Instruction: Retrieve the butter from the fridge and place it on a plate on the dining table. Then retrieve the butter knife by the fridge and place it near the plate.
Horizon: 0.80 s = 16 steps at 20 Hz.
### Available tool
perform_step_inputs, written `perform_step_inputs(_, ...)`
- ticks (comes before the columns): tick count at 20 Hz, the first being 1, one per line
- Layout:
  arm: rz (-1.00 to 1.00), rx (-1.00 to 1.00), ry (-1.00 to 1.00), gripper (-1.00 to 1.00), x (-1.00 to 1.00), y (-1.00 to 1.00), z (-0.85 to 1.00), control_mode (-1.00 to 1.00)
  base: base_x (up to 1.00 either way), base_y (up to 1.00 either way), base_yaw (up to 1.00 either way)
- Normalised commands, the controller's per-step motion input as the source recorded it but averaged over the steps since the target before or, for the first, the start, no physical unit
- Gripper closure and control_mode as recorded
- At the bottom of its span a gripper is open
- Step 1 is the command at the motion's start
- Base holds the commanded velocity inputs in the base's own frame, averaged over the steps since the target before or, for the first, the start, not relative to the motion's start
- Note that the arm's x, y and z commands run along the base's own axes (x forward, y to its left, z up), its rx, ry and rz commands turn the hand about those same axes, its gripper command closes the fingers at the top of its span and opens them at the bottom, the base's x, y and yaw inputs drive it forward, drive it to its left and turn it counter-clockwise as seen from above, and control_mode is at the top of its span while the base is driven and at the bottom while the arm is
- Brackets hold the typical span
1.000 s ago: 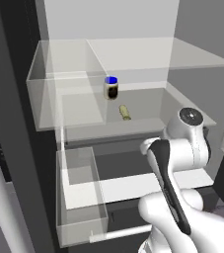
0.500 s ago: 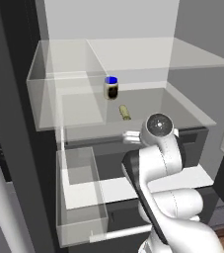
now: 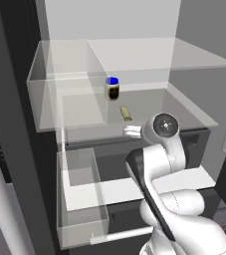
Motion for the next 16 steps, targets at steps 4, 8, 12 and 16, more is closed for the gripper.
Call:
perform_step_inputs(4, 0.09, 0.0, -0.05, -1.0, 0.31, 0.0, 0.04, -1.0, 0.0, 0.0, 0.0)
perform_step_inputs(8, 0.05, 0.0, -0.02, -1.0, 0.3, 0.0, 0.14, -1.0, 0.0, 0.0, 0.0)
perform_step_inputs(12, 0.02, 0.0, 0.0, -1.0, 0.46, 0.0, 0.02, -1.0, 0.0, 0.0, 0.0)
perform_step_inputs(16, 0.03, 0.0, 0.01, -1.0, 0.52, 0.0, 0.06, -1.0, 0.0, 0.0, 0.0)
